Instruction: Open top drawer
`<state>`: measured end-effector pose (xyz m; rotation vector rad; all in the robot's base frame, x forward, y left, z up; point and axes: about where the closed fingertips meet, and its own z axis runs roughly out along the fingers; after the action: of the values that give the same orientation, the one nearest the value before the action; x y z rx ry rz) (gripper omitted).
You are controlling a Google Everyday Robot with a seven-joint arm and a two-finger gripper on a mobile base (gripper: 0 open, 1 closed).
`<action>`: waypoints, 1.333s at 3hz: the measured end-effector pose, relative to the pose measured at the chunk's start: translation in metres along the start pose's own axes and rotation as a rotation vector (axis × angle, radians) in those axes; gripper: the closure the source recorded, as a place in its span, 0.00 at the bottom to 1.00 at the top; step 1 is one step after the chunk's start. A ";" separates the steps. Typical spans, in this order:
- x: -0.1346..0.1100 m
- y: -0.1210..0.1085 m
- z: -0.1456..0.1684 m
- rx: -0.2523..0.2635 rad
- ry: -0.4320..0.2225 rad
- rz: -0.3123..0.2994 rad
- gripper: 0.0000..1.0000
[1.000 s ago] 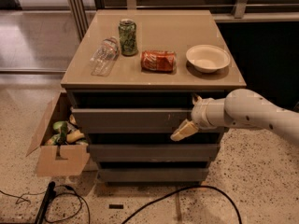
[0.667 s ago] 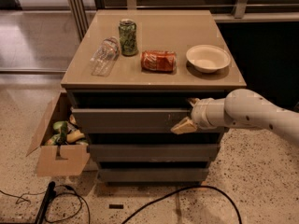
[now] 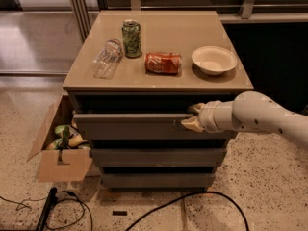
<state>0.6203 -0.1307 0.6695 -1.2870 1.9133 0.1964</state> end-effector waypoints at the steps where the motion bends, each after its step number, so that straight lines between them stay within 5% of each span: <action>1: 0.002 0.006 -0.014 -0.013 0.008 0.007 0.96; 3: -0.007 0.018 -0.028 -0.037 0.002 0.034 1.00; 4: -0.007 0.018 -0.028 -0.037 0.002 0.034 0.88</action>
Offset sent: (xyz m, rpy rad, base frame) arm -0.3465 -0.1351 0.0952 -0.0644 0.4486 -0.0664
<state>0.5914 -0.1320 0.6872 -1.2801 1.9428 0.2494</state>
